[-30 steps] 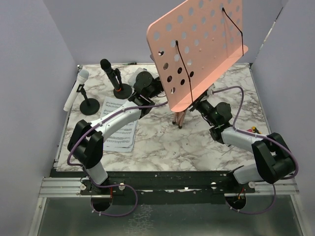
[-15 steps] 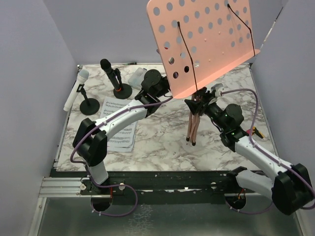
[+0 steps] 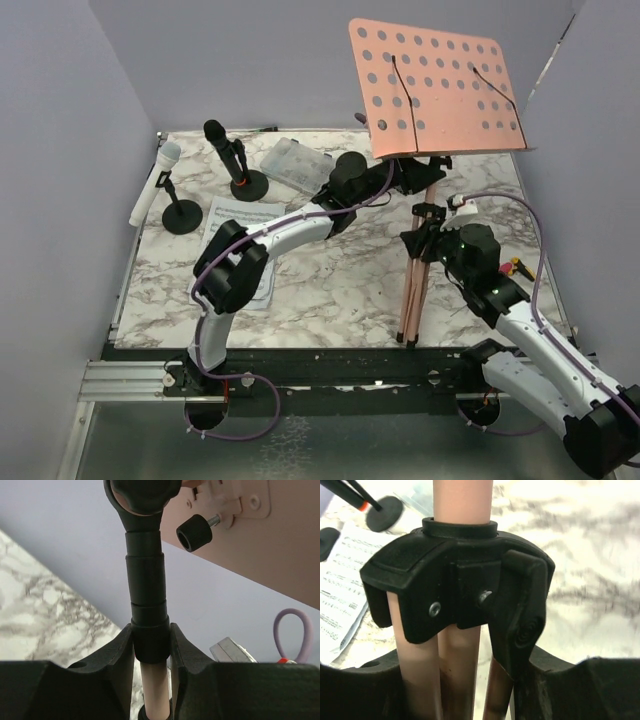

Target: Pack up the instrument practice props

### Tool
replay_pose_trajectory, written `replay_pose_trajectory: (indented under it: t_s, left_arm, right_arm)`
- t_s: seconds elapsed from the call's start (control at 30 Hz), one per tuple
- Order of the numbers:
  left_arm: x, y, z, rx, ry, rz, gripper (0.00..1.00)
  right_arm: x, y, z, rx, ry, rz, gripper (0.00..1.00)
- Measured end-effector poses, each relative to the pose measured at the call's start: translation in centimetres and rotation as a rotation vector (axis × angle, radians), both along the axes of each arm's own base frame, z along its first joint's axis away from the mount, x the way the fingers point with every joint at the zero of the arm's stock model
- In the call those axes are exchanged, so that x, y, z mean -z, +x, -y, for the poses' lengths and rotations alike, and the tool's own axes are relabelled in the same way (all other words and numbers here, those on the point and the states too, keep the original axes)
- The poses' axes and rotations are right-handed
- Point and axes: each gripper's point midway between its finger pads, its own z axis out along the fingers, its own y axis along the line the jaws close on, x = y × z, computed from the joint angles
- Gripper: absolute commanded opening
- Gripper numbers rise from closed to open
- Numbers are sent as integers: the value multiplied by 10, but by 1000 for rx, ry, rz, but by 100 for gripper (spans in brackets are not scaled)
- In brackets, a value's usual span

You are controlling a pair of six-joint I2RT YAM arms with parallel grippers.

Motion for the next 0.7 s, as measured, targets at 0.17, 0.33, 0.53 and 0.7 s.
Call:
replay_pose_trajectory:
  t_s: [0.17, 0.33, 0.53, 0.7]
  left_arm:
    - [68, 14, 26, 28, 48, -158, 0]
    - [133, 15, 50, 62, 99, -294, 0]
    - [182, 18, 66, 89, 117, -416, 0]
    - [209, 24, 76, 96, 112, -471, 0]
  right_arm:
    - [49, -13, 11, 106, 68, -193, 1]
    - [95, -27, 24, 218, 108, -337, 1]
    - [125, -33, 34, 319, 116, -438, 1]
    - [143, -31, 43, 374, 95, -498, 1]
